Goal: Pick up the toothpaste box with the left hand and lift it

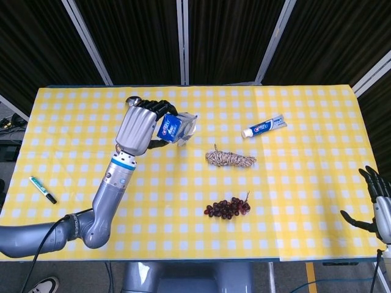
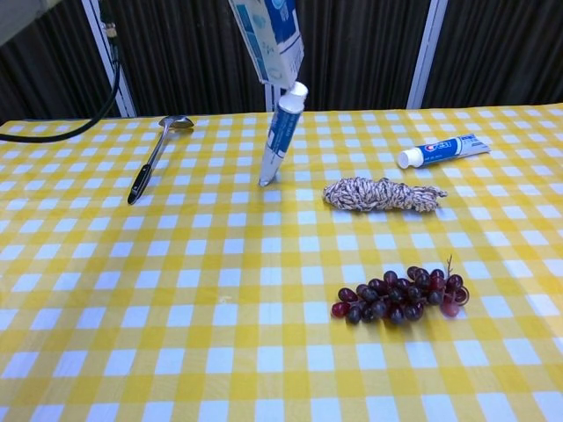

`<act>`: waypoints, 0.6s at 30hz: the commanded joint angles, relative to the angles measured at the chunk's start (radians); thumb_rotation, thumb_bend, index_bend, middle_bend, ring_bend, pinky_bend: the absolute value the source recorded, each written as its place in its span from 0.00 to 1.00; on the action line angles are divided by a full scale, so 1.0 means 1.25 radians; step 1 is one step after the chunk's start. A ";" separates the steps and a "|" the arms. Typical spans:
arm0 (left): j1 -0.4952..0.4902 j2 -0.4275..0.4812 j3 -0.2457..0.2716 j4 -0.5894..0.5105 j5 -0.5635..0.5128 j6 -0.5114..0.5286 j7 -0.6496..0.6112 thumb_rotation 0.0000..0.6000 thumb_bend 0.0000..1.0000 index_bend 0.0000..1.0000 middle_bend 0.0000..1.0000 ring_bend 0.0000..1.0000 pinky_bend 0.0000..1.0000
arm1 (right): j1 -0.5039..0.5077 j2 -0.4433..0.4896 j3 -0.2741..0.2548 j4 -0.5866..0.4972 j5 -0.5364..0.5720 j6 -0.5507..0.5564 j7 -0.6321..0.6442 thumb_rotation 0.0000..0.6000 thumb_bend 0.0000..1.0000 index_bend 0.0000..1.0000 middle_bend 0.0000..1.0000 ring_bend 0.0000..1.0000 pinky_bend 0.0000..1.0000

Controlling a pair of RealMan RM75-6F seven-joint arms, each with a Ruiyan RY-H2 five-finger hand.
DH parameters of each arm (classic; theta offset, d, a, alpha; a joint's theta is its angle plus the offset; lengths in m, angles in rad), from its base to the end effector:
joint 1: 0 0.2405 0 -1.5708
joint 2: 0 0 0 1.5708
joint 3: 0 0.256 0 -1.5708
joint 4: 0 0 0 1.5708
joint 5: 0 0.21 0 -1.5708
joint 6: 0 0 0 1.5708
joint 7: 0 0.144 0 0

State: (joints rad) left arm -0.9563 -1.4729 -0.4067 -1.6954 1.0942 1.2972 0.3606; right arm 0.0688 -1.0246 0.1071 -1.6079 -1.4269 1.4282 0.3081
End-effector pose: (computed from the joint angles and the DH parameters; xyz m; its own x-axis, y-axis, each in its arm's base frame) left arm -0.0010 0.3725 0.0842 0.0976 -0.1527 0.9834 0.8507 -0.5001 -0.1620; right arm -0.3283 -0.1880 0.1962 0.1819 0.0220 0.9831 -0.9808 0.0752 0.1798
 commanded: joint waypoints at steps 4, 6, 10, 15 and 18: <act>0.012 0.059 -0.046 -0.085 0.000 0.023 0.022 1.00 0.41 0.57 0.39 0.41 0.40 | -0.001 0.001 -0.001 -0.003 -0.004 0.004 -0.002 1.00 0.08 0.00 0.00 0.00 0.00; 0.016 0.077 -0.051 -0.107 -0.005 0.025 0.037 1.00 0.41 0.57 0.39 0.41 0.40 | -0.002 0.001 -0.002 -0.005 -0.005 0.005 -0.004 1.00 0.08 0.00 0.00 0.00 0.00; 0.028 0.116 -0.031 -0.131 -0.027 0.008 0.093 1.00 0.41 0.57 0.39 0.41 0.40 | -0.002 0.001 -0.004 -0.008 -0.008 0.005 -0.008 1.00 0.08 0.00 0.00 0.00 0.00; 0.062 0.158 0.075 -0.136 -0.054 -0.043 0.185 1.00 0.41 0.57 0.39 0.41 0.40 | -0.002 0.000 -0.006 -0.012 -0.013 0.007 -0.019 1.00 0.08 0.00 0.00 0.00 0.00; 0.082 0.157 0.131 -0.125 -0.031 -0.053 0.202 1.00 0.41 0.55 0.38 0.40 0.40 | -0.001 -0.003 -0.008 -0.013 -0.013 0.006 -0.025 1.00 0.08 0.00 0.00 0.00 0.00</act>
State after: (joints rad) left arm -0.8858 -1.2918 -0.3144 -1.8588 1.0380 1.2581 0.5765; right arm 0.0671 -1.0272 0.0980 -1.6236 -1.4436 1.4361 0.2771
